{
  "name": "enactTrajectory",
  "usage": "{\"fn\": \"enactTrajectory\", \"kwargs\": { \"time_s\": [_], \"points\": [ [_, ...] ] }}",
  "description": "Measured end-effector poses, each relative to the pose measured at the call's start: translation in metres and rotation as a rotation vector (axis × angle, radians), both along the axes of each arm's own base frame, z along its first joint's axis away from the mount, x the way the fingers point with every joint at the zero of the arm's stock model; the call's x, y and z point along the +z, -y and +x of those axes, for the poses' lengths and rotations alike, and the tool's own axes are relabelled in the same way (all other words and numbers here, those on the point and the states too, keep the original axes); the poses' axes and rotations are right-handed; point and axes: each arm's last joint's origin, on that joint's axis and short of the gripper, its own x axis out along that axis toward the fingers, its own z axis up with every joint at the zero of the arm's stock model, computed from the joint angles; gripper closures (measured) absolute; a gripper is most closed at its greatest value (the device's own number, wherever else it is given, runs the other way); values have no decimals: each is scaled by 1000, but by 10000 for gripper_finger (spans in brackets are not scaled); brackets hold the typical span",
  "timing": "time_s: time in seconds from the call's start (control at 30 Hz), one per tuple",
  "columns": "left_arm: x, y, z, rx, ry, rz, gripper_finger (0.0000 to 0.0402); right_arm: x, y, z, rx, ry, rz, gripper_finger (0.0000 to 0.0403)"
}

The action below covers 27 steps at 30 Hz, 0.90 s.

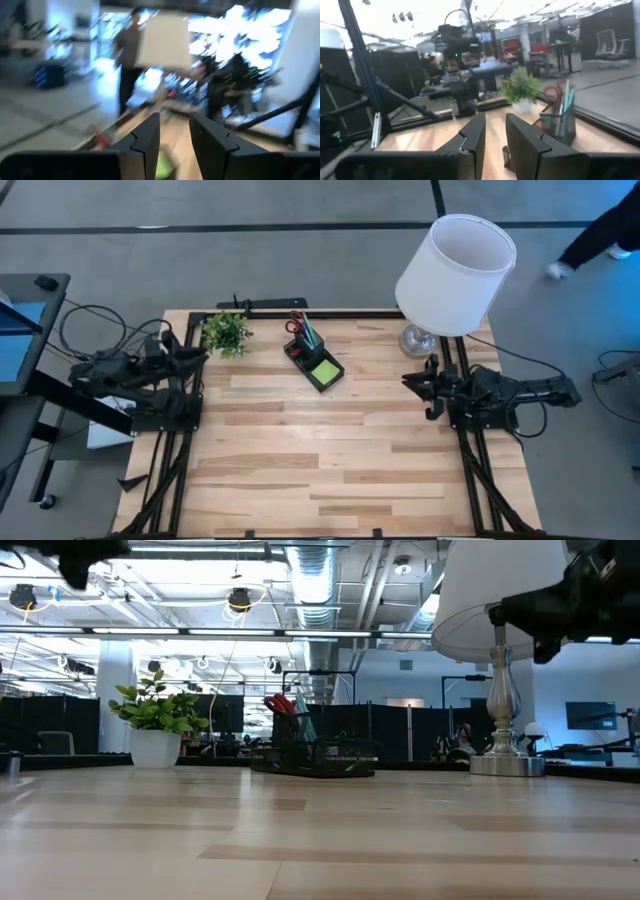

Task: Pick and place office supplies into organizer
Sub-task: Return to Home Position

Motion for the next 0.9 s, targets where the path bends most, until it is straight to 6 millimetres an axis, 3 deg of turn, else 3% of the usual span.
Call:
{"fn": "enactTrajectory", "kwargs": {
  "time_s": [0.2, 0.47, 0.9],
  "points": [
    [-2, 8, 14, -176, 131, 88, 301, 0, 0, 0, 7, 10, 88, 331],
    [-41, 16, 43, -191, 177, 79, 301, 0, 0, 0, 27, 28, 228, 331],
    [-77, 26, 59, -420, 148, 55, 301, 0, 0, 0, 29, 29, 237, 331]
  ]
}}
